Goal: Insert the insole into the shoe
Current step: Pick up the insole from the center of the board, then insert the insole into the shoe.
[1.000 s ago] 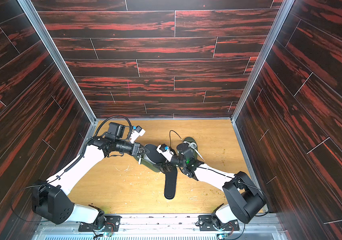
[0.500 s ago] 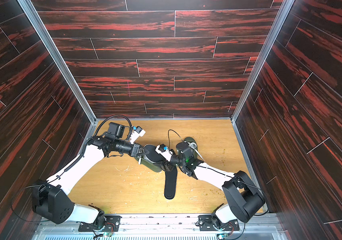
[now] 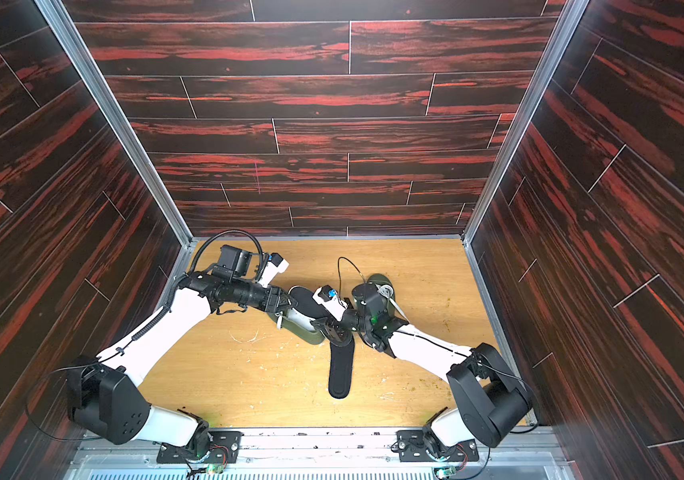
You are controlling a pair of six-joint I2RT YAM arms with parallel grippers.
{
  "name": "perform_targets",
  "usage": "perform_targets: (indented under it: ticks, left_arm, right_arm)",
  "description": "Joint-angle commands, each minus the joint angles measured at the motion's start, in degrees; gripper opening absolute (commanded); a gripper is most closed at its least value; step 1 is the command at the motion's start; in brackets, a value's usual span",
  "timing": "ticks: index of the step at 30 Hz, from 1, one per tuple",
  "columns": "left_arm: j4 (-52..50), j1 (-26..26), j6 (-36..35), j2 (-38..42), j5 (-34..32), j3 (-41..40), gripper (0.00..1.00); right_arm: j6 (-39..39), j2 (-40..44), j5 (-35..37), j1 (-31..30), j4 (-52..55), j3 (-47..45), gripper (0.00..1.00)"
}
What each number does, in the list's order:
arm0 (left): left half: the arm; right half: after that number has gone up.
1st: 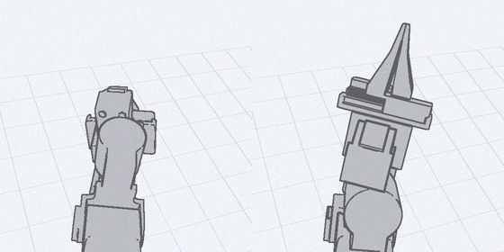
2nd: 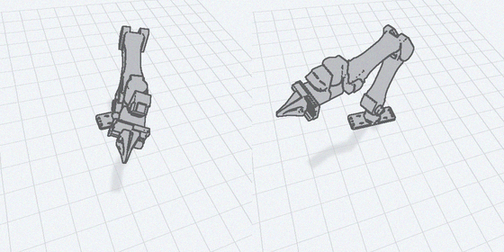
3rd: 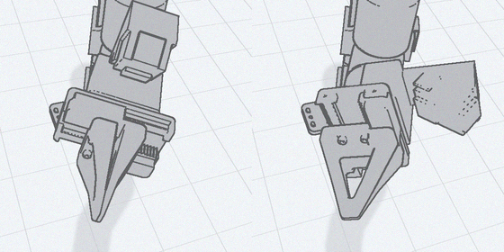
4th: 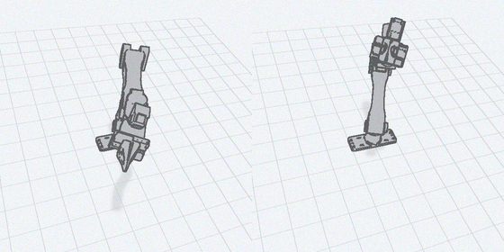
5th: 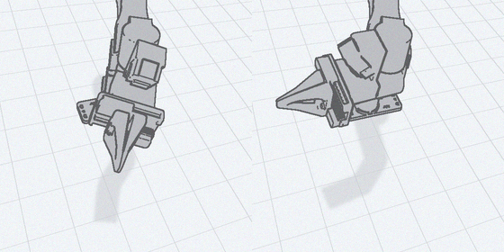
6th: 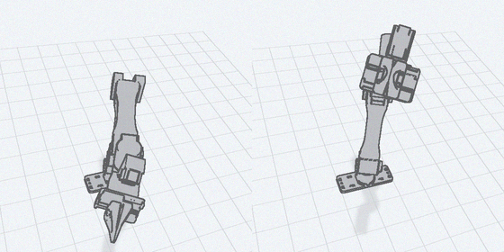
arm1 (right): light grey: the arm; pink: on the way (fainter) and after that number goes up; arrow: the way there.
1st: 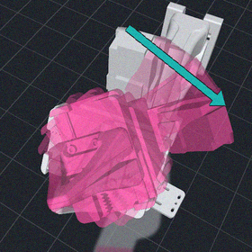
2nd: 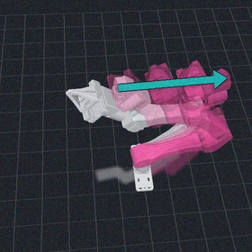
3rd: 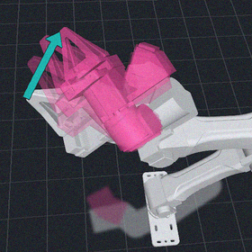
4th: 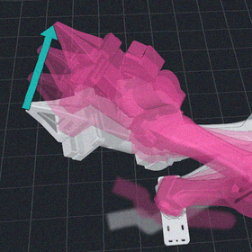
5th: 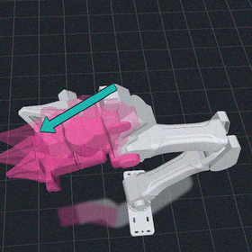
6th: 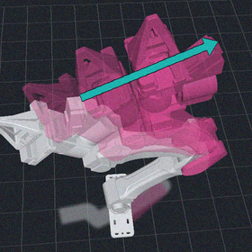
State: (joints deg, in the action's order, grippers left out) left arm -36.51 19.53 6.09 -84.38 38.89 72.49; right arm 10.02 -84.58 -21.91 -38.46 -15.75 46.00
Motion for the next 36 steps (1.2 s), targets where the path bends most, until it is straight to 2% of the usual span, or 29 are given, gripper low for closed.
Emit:
perform_targets:
  ticks: [1,4,9,11,13,15,17,20,25,32,36]
  left_arm:
    - [-0.9,-0.5,1.9,1.9,-4.5,1.0,0.46]
    - [0.2,-0.6,3.5,3.4,-6.8,0.9,0.52]
    - [1.3,-0.9,7.0,4.6,-22.5,-1.3,0.52]
    - [2.0,-0.9,7.8,4.2,-26.5,-3.0,0.52]
    - [2.3,-0.6,8.6,3.0,-27.3,-4.1,0.51]
    - [3.0,0.7,10.1,1.2,-28.6,-5.4,0.50]
    - [3.1,3.5,10.0,-0.4,-34.2,-5.7,0.50]
    - [2.8,7.2,9.0,-4.5,-41.5,-4.0,0.51]
    - [-2.4,10.7,6.6,-11.3,-48.5,1.2,0.56]
    - [-3.4,12.7,4.3,-14.2,-58.6,3.2,0.57]
    - [-5.0,13.9,2.5,-15.7,-61.5,4.8,0.62]
  right_arm:
    - [-1.2,-1.7,3.6,0.2,7.1,2.7,0.51]
    - [-2.0,-2.4,5.9,0.2,11.0,4.5,0.51]
    - [-4.3,-4.9,7.9,0.6,22.7,10.8,0.51]
    - [-5.8,-6.2,7.9,0.6,27.3,13.0,0.51]
    - [-7.8,-7.0,7.7,0.6,30.6,14.5,0.51]
    - [-10.3,-7.3,8.4,0.7,33.8,15.9,0.51]
    - [-12.4,-7.2,9.3,0.9,36.2,16.7,0.51]
    - [-15.2,-6.6,9.8,2.1,37.7,17.2,0.51]
    - [-16.5,-5.8,9.9,4.0,39.2,18.1,0.52]
    - [-17.2,-5.7,8.7,4.1,37.8,17.7,0.52]
    - [-17.3,-6.0,8.6,4.1,37.4,17.7,0.52]
